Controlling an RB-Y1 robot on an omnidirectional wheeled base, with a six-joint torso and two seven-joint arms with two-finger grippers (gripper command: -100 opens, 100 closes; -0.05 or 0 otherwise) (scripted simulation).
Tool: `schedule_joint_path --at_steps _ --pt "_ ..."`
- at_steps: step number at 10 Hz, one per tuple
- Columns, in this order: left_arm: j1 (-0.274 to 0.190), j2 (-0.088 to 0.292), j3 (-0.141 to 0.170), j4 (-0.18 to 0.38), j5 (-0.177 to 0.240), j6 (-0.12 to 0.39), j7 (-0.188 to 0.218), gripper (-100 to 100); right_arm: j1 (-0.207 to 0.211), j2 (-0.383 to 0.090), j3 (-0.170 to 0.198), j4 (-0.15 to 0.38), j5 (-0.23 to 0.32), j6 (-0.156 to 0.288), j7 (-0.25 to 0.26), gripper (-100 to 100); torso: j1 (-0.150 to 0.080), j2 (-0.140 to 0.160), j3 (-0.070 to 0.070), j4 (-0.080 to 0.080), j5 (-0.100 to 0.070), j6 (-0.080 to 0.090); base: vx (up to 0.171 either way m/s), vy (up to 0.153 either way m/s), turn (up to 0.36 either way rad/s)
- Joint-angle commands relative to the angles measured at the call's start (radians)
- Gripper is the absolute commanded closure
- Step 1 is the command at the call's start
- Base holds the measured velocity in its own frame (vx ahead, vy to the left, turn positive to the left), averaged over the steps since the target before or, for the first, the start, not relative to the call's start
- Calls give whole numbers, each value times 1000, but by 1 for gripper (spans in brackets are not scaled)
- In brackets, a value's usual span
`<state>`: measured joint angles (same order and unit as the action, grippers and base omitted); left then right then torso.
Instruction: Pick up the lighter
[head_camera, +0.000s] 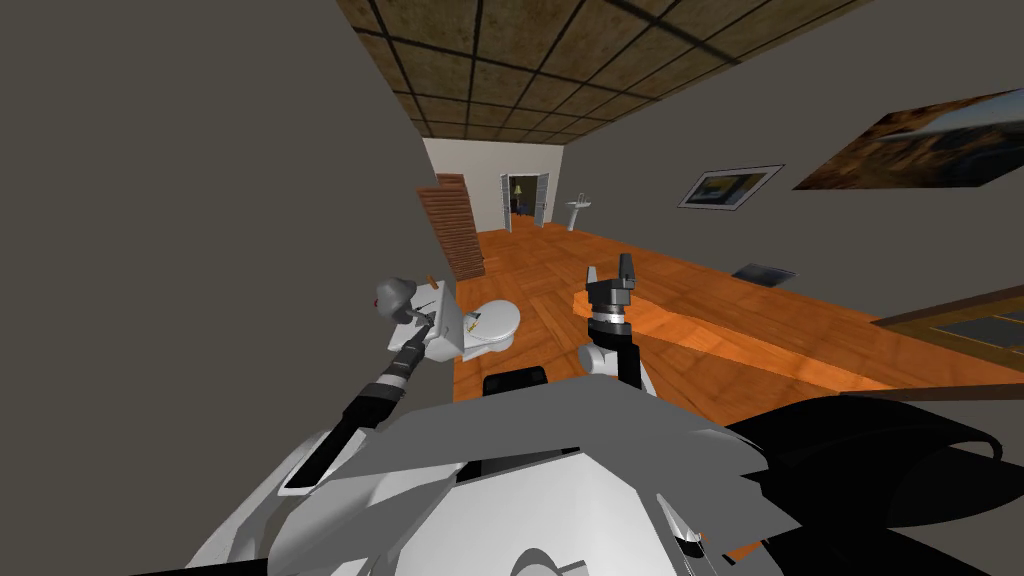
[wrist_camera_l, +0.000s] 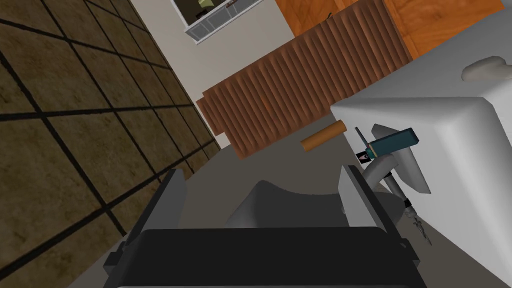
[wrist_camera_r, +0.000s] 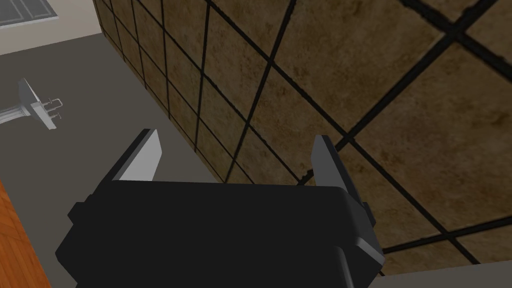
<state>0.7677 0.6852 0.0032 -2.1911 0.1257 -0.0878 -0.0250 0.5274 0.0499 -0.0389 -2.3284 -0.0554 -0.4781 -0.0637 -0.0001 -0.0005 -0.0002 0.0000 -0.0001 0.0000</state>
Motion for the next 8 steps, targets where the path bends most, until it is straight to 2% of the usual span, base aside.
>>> schedule_joint_path --at_steps 1,2,4,5,7,8 --pt "-2 46 3 24 2 50 4 -100 0 0 0 0 0 0 0 0 0 0 0 0 0 0 15 -21 -141" --pt "-2 46 3 24 2 58 4 -100 0 0 0 0 0 0 0 0 0 -1 0 0 0 0 16 -13 -40" --pt "5 107 14 50 5 123 8 -100 0 0 0 0 0 0 0 0 0 -1 -1 0 0 0 29 -23 -104" --pt "5 107 14 50 5 127 8 -100 0 0 0 0 0 0 0 0 -1 -2 -1 0 0 0 29 -14 -42" --pt "8 166 25 78 6 192 9 -100 0 0 0 0 0 0 0 0 0 -2 -1 0 0 0 32 -20 -105" --pt "8 166 25 78 6 195 9 -100 0 0 0 0 0 0 0 0 0 -2 -1 -1 0 0 36 -12 -43"
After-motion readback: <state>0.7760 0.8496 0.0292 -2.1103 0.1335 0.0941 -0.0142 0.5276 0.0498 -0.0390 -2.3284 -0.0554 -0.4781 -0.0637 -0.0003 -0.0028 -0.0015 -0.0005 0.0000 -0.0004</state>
